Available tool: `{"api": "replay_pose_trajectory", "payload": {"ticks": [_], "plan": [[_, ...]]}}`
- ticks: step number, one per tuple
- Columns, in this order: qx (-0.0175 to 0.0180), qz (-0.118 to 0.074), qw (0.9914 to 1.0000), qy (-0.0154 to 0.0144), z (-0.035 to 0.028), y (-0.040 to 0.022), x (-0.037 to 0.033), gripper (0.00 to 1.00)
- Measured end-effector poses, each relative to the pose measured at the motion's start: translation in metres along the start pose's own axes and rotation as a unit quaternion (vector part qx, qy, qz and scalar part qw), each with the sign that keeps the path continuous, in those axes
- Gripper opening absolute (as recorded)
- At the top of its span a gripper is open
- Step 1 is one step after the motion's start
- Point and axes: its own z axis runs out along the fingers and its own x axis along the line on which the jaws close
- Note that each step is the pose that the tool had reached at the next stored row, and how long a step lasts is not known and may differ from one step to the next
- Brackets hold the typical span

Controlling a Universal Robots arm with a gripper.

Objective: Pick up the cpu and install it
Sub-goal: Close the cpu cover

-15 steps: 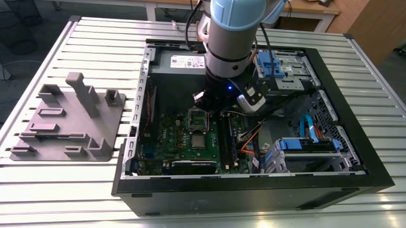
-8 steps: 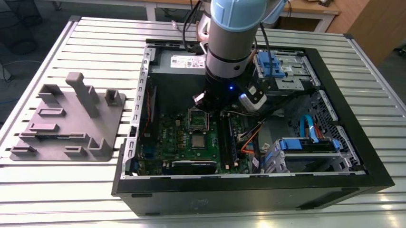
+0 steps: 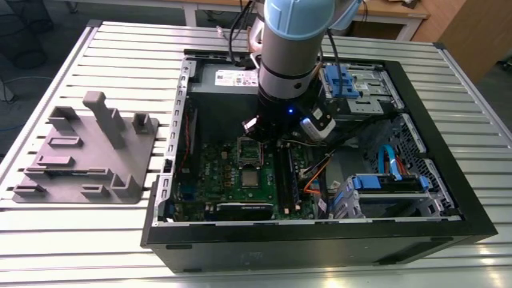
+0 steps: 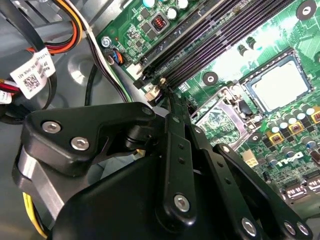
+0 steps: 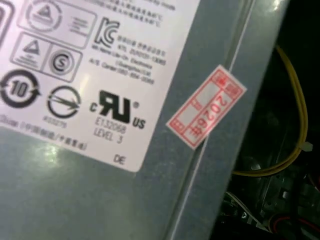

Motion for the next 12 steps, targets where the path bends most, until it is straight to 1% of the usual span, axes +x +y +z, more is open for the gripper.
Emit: {"api": "replay_pose_trajectory", "payload": {"ticks": [3,6,12], "plan": [[0.0002,-0.002,1.0,-0.0005,-0.0003,0.0002,0.0021,0.11],[0.0003,-0.005,0.99999,-0.0009,-0.0016,-0.0003,0.0026,0.11],[0.0001,-0.008,0.99997,-0.0008,-0.0087,-0.0012,0.0027,0.11]]}}
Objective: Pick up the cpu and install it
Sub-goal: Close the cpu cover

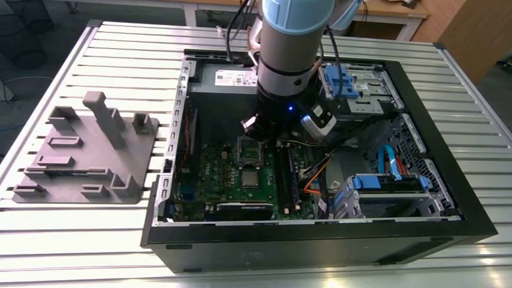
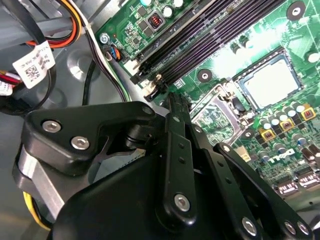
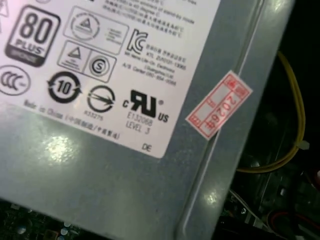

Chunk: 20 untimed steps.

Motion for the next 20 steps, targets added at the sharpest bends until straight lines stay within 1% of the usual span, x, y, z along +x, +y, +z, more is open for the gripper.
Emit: {"api": "replay_pose_trajectory", "payload": {"ticks": [11,15,20], "plan": [[-0.0003,-0.007,0.99997,0.0003,-0.0087,-0.006,0.002,0.11],[-0.0003,-0.007,0.99997,0.0003,-0.012,-0.0069,0.0022,0.11],[-0.0003,-0.007,0.99997,0.0002,-0.0125,-0.0069,0.0022,0.11]]}}
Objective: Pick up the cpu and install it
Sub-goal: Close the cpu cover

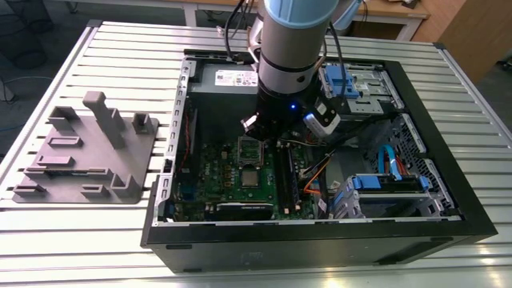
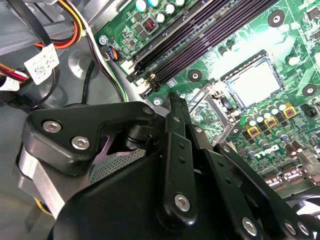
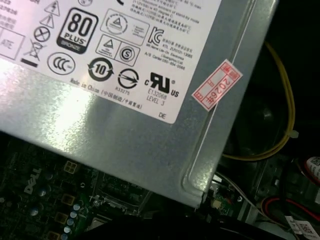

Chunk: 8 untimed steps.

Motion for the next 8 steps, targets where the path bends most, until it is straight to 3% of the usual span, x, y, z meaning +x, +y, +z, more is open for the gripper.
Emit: {"api": "replay_pose_trajectory", "payload": {"ticks": [8], "plan": [[0.0,0.0,1.0,0.0001,0.0014,-0.0017,-0.0061,0.11]]}}
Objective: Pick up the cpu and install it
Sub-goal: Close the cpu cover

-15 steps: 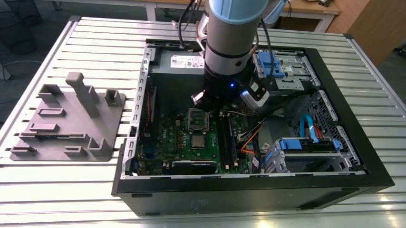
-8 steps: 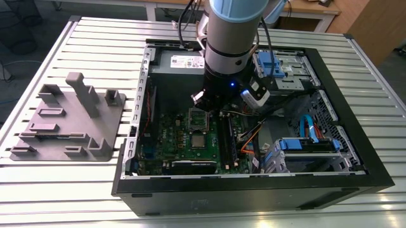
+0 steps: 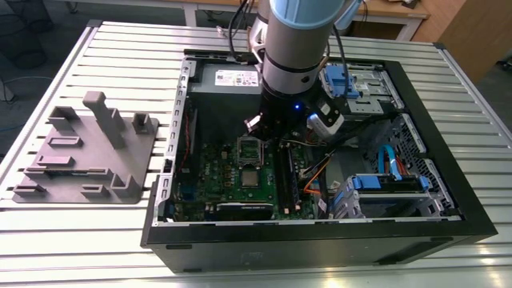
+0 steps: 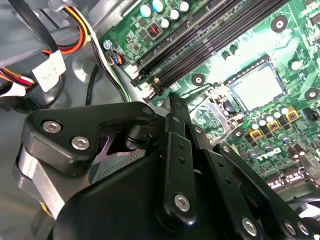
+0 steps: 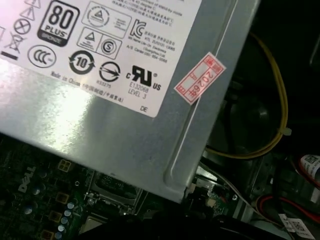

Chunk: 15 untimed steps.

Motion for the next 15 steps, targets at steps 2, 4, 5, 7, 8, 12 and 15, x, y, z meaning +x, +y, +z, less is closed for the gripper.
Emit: {"api": "replay_pose_trajectory", "payload": {"ticks": [2,4,5,7,8,12,15], "plan": [[0.0001,-0.001,1.0,0.0001,0.0016,0.001,-0.0013,0.11],[-0.0001,-0.003,0.99999,0.0002,0.0041,0.0033,-0.0023,0.11],[-0.0002,-0.004,0.99999,0.0002,0.0054,0.0047,-0.0028,0.11],[-0.0003,-0.005,0.99999,0.0002,0.0079,0.0065,-0.0034,0.11],[-0.0003,-0.005,0.99999,0.0002,0.009,0.0069,-0.0036,0.11],[-0.0002,-0.005,0.99999,0.0003,0.0123,0.0084,-0.004,0.11],[-0.0008,-0.005,0.99999,0.0,0.0131,0.0097,-0.0045,0.11]]}}
